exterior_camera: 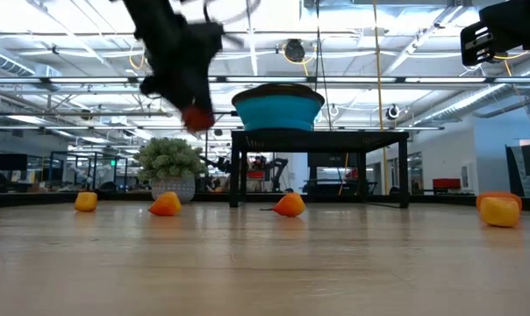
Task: Pick & Place Fruit
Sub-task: Put the red pomegranate into the blue strainer bowl on the shelf
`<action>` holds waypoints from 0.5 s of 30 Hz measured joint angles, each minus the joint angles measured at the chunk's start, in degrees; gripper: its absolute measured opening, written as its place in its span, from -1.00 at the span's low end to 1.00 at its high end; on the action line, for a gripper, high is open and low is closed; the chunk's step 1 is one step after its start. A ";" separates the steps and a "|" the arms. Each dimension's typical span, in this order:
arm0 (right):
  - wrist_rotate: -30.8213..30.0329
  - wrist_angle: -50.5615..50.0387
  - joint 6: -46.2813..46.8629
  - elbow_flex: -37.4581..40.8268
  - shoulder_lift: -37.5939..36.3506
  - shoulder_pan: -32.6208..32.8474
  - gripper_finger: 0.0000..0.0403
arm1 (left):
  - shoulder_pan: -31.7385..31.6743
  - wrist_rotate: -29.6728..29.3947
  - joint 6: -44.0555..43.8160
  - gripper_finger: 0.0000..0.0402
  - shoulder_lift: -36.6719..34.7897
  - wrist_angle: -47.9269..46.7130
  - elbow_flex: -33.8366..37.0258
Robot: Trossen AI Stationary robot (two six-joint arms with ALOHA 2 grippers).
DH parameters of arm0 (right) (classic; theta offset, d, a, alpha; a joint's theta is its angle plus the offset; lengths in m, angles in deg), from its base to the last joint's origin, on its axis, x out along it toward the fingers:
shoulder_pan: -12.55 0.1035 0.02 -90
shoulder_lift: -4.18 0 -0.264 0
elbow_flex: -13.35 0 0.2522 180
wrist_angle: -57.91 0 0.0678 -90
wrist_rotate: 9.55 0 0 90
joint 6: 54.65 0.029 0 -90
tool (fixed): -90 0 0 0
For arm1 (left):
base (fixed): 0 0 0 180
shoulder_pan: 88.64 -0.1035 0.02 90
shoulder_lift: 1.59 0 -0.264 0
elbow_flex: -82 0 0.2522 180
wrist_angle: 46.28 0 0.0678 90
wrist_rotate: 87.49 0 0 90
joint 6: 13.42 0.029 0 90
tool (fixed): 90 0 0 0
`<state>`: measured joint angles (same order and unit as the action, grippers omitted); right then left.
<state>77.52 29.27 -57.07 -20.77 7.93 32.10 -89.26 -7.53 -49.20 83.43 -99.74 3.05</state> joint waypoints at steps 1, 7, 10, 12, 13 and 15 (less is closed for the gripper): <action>0.00 -0.02 0.00 0.00 0.00 0.00 -1.00 | 0.97 -0.02 1.72 -0.12 -1.23 1.60 0.00; 0.00 -0.03 0.00 0.00 0.00 0.00 -1.00 | 6.90 0.09 8.54 -0.12 -5.42 14.81 0.00; 0.00 -0.05 0.00 0.00 0.00 0.00 -1.00 | 9.52 0.12 10.68 -0.12 -5.70 23.55 -0.06; 0.00 -0.05 0.00 0.00 0.00 -0.02 -1.00 | 10.87 0.75 12.06 -0.12 -5.58 28.62 -0.04; 0.00 -0.04 0.00 0.00 0.00 0.00 -1.00 | 11.50 1.59 12.77 -0.12 -5.57 31.48 -0.02; 0.00 -0.09 0.00 0.00 0.00 -0.01 -1.00 | 12.50 3.04 13.42 -0.12 -5.62 36.85 -0.04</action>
<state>77.52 29.18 -57.07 -20.77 7.93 32.09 -76.76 -4.50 -35.78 77.80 -62.90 3.00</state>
